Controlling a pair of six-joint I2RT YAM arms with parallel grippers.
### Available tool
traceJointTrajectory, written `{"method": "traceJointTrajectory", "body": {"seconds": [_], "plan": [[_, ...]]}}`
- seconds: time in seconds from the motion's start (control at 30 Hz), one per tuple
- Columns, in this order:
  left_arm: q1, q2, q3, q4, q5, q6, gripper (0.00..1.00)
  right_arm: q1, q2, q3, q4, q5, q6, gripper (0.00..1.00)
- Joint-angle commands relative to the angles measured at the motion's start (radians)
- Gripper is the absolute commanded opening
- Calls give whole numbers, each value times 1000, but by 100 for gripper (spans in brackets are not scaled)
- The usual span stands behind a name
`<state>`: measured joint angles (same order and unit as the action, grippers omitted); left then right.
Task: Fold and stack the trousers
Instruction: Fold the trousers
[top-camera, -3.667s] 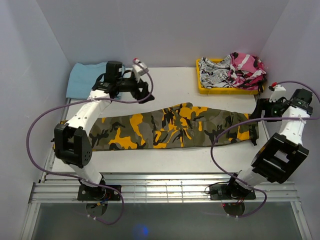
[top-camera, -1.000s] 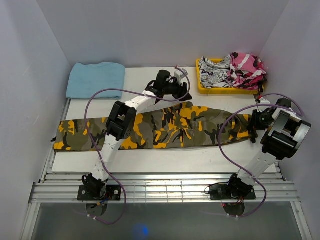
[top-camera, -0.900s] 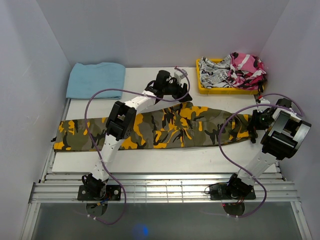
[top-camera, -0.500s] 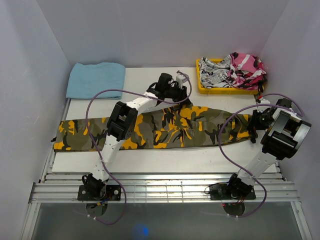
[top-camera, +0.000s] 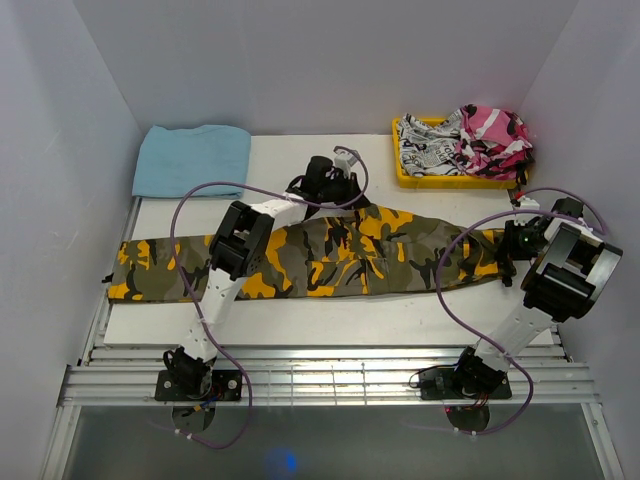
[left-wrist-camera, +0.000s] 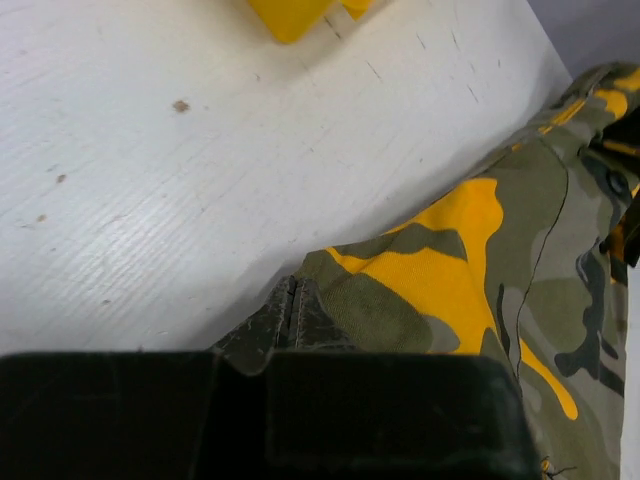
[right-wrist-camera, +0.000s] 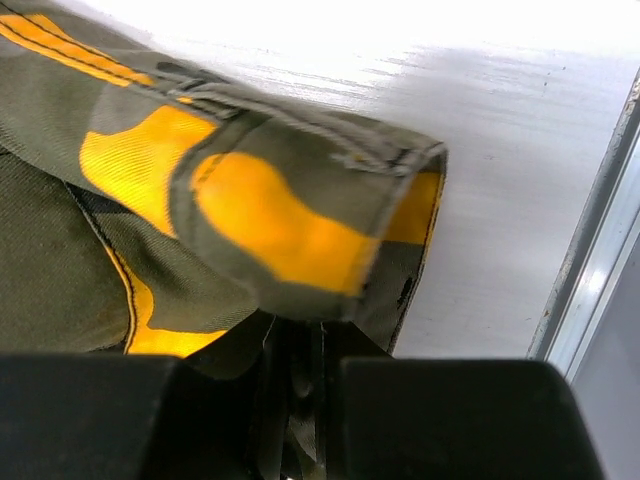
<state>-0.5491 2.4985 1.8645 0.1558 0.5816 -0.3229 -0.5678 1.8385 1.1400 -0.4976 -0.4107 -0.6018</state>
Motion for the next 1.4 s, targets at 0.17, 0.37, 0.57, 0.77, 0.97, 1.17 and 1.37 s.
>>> {"method": "traceJointTrajectory", "body": {"seconds": [0.17, 0.37, 0.57, 0.77, 0.97, 1.17, 1.37], "plan": [[117, -101, -56, 91, -151, -111, 0, -38, 8, -65, 10, 150, -75, 8], [117, -99, -36, 186, 29, -84, 49, -38, -2, -62, -13, 118, -72, 8], [129, -274, -134, 93, 87, 92, 92, -49, -25, 10, -108, 38, -53, 38], [215, -590, -402, -96, 150, 209, 98, -96, -71, 160, -226, -56, 31, 88], [461, -785, -498, -369, 158, 209, 98, -99, -77, 196, -257, -39, 37, 86], [817, -999, -559, -711, -2, 386, 98, -64, -169, 184, -280, -69, -15, 86], [1162, -1087, -646, -933, -22, 592, 98, 159, -258, 135, -309, -122, -55, 81]]}}
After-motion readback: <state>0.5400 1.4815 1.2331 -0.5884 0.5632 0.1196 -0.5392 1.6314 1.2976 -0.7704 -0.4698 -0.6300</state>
